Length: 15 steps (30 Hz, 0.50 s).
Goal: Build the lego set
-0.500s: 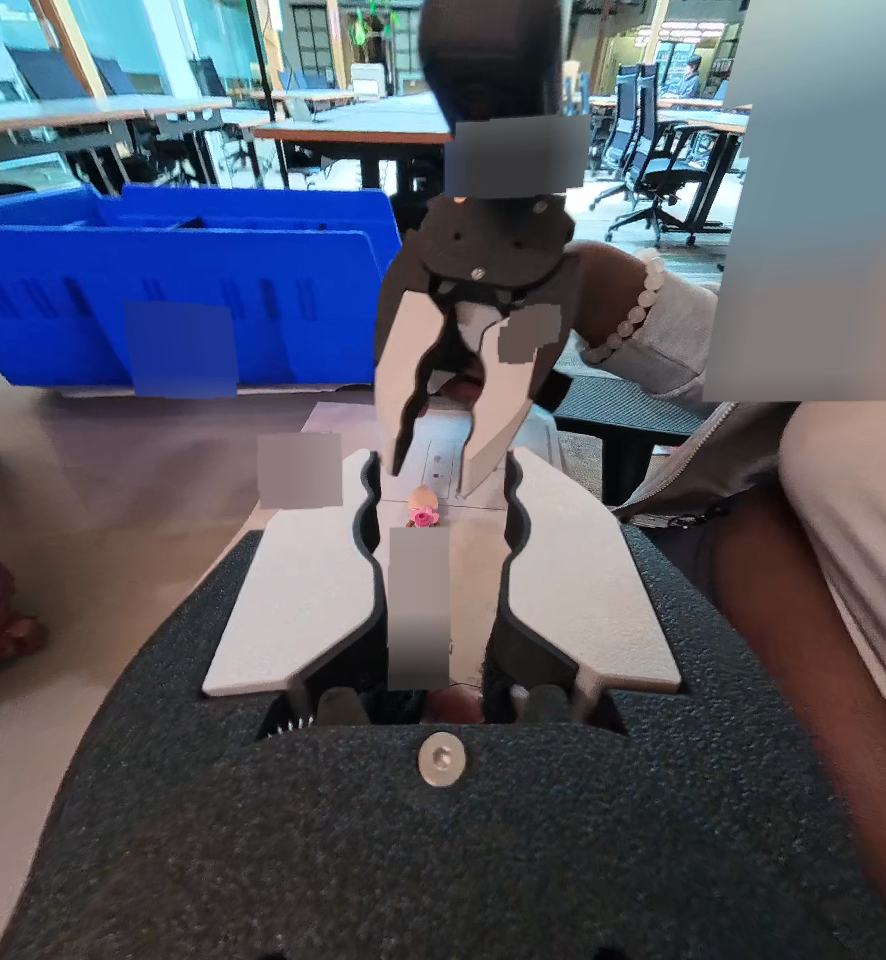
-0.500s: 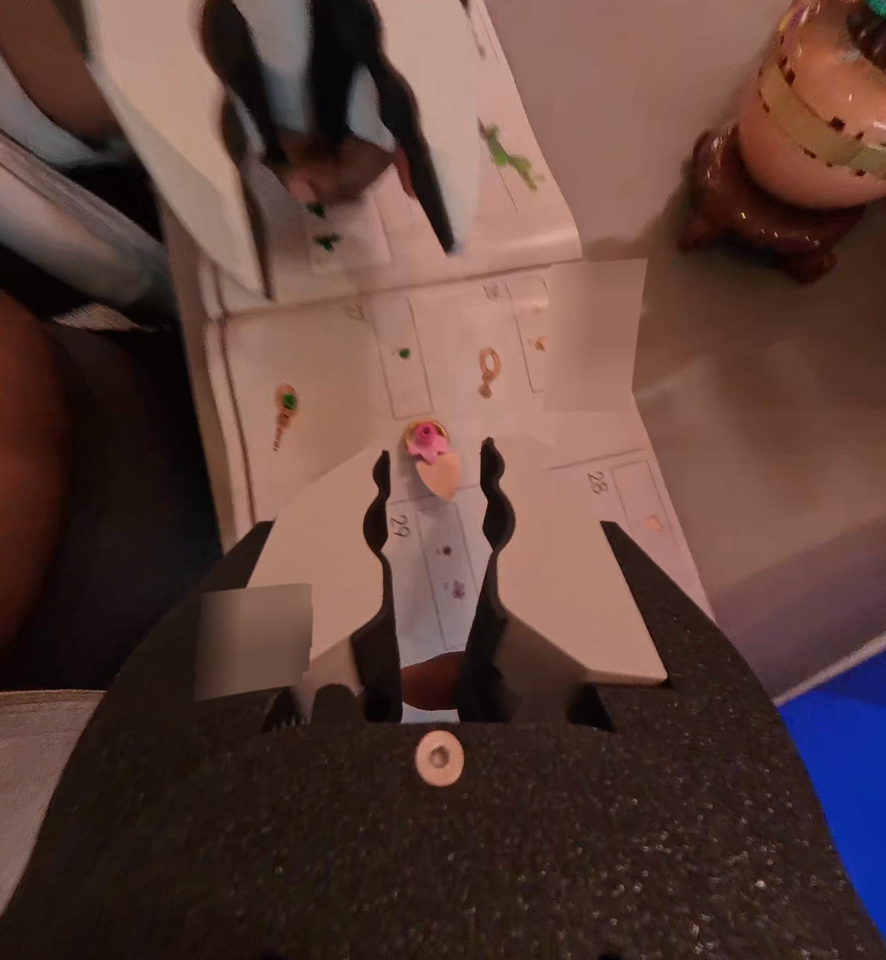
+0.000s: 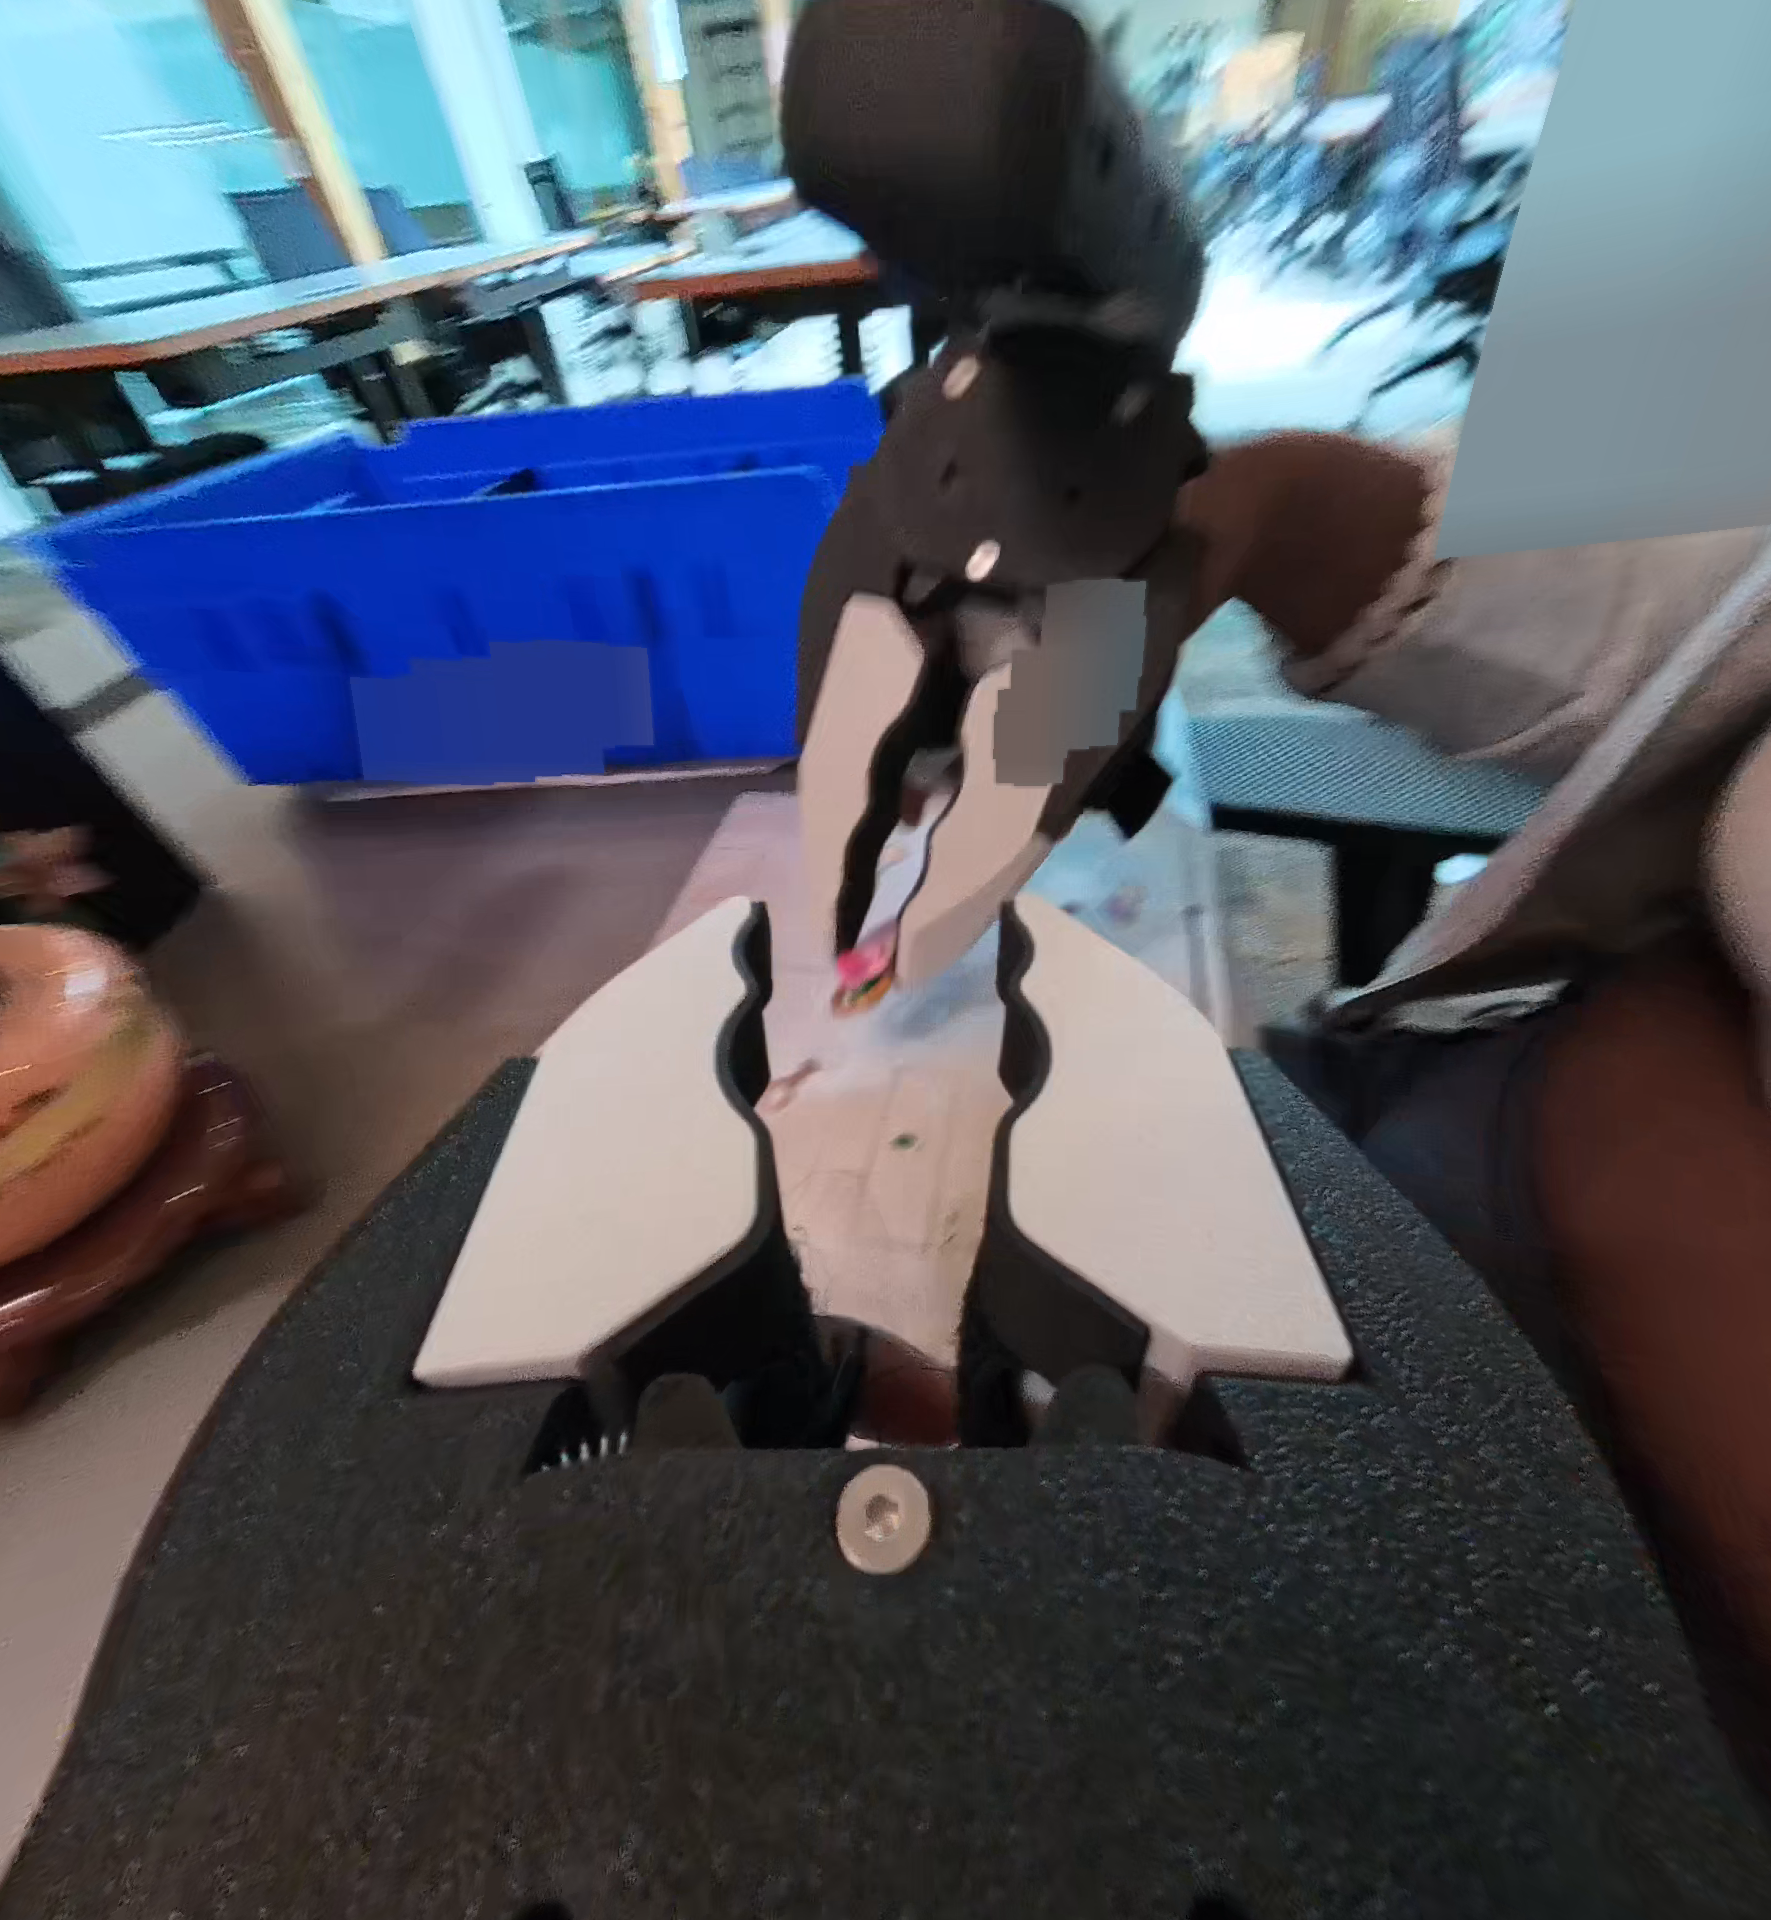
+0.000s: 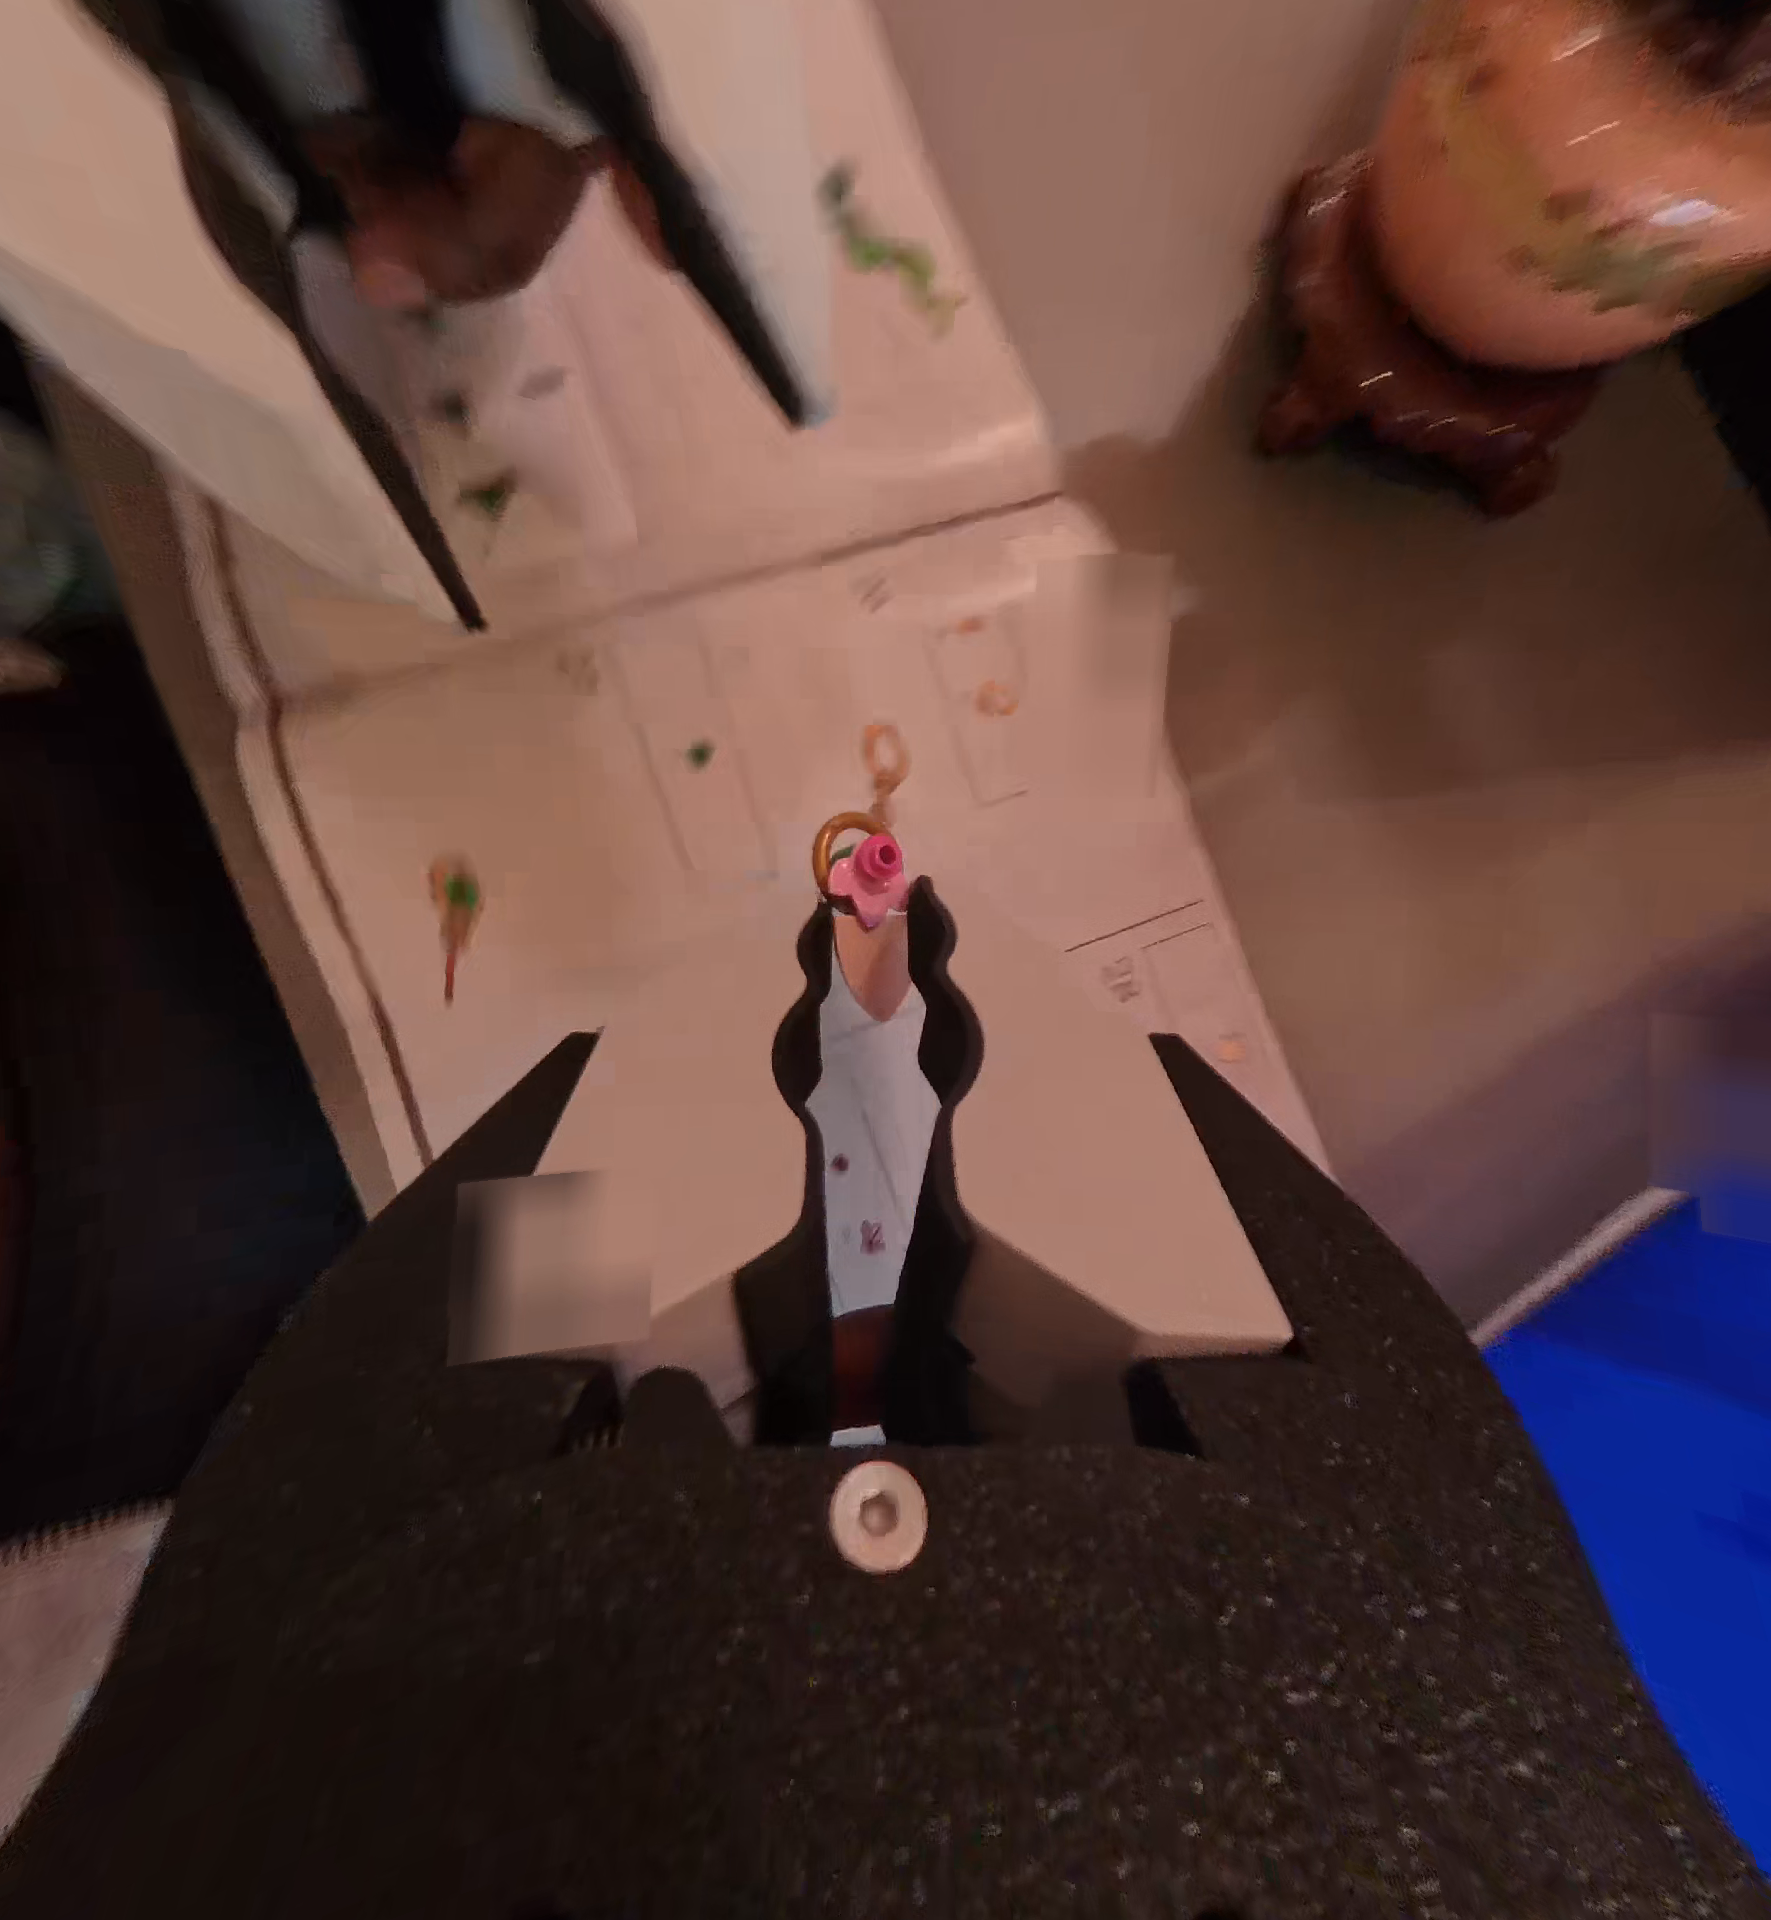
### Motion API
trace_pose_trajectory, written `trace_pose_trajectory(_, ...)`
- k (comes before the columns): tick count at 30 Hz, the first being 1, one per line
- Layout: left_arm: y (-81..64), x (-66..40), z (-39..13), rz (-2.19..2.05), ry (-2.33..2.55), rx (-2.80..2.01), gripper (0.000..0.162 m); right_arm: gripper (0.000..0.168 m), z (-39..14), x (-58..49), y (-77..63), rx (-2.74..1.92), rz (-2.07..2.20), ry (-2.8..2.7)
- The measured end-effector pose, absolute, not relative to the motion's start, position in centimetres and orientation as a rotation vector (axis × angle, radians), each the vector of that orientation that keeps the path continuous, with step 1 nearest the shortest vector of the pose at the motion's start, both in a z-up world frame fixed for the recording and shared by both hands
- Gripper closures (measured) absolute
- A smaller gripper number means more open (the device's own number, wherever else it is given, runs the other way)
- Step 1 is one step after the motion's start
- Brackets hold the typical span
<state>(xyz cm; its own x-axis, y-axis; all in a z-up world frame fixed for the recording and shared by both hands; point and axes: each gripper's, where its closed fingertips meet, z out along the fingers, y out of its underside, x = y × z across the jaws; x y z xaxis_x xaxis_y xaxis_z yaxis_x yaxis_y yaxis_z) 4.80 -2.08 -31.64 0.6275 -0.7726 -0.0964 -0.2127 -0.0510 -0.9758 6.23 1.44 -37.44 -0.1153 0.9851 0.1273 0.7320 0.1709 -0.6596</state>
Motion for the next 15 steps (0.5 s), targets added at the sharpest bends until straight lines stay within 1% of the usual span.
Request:
trace_pose_trajectory(3,-2.3,1.9,-31.0,-0.332,0.838,-1.649,0.122,0.154,-34.7,3.8,3.2,-1.667,0.586,-1.697)
trace_pose_trajectory(5,-2.7,0.7,-31.2,-0.334,0.819,-1.697,0.122,0.154,-34.5,2.2,5.1,-1.710,0.512,-1.649)
trace_pose_trajectory(9,-3.5,-1.4,-33.8,-0.333,0.823,-1.850,0.128,0.154,-36.1,-0.8,6.7,-1.794,0.548,-1.692)
trace_pose_trajectory(12,-3.7,-1.4,-34.0,-0.368,0.825,-1.841,0.134,0.154,-37.7,-1.7,7.3,-1.866,0.585,-1.734)
trace_pose_trajectory(15,-3.6,-1.1,-34.2,-0.381,0.821,-1.844,0.134,0.155,-38.8,-1.6,8.4,-1.903,0.529,-1.749)
